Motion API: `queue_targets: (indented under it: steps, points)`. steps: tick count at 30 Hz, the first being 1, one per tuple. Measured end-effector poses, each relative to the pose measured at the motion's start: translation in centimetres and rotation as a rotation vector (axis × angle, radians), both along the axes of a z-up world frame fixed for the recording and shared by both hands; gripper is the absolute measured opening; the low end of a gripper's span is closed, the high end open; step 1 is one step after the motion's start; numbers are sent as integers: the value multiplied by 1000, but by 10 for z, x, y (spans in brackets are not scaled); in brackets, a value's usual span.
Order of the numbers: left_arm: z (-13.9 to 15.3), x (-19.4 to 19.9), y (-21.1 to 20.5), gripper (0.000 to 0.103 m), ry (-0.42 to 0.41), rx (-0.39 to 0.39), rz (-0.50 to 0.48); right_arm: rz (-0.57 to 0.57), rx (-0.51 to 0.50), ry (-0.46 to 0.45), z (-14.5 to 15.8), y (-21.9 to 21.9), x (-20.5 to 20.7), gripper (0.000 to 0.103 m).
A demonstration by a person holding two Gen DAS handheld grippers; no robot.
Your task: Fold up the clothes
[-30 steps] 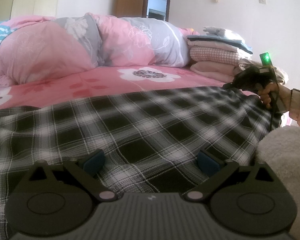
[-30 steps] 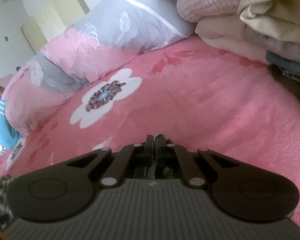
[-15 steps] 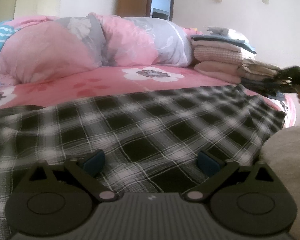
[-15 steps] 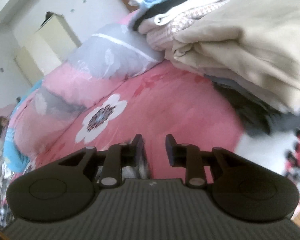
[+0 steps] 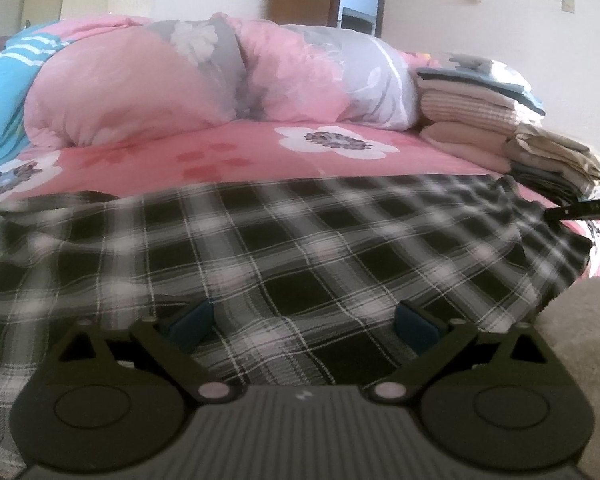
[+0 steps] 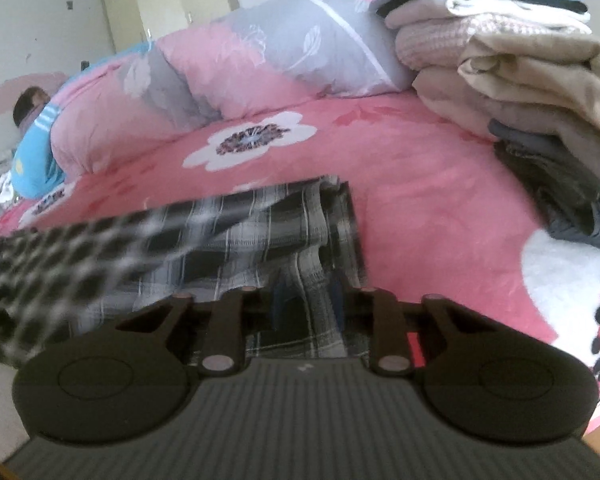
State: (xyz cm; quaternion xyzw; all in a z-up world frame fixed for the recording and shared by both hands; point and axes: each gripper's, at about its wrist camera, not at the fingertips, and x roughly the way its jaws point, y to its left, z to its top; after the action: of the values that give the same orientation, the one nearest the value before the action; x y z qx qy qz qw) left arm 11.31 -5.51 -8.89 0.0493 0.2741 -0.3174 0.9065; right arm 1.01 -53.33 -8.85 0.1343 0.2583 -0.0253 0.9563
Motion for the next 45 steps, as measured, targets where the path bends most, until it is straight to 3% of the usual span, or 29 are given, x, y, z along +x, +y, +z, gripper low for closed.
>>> queue_targets:
  steps: [7,13,18,21,25,27,29,31,39,42,45]
  points:
    - [1,1,1,99,5,2,7,-69,53,-51,-3,-6,-20,1]
    - [2,2,1,99,7,4,7,-133,119,-36,-15,-15,-23,1]
    - [1,3,2,99,6,0,11,-248,80,-64,-2,-18,-43,5]
    - [1,3,2,99,5,-4,19,-130,105,-165,8,-7,-66,7]
    - [0,4,3,99,8,-24,37,44,-19,-163,-2,36,-77,7]
    - [1,2,7,99,9,-35,47,26,-33,-86,-18,41,-77,7]
    - [3,0,11,98,10,-46,57,-66,-67,13,-35,34,-79,5]
    - [6,-3,17,97,7,-63,68,-137,-56,39,-36,27,-90,6]
    - [12,-16,52,97,-13,-120,136,15,-189,-102,18,78,-73,10]
    - [10,-17,61,97,-15,-118,162,108,-187,-99,16,99,-31,10]
    - [8,-18,71,97,-13,-120,183,108,-121,-60,3,93,6,10]
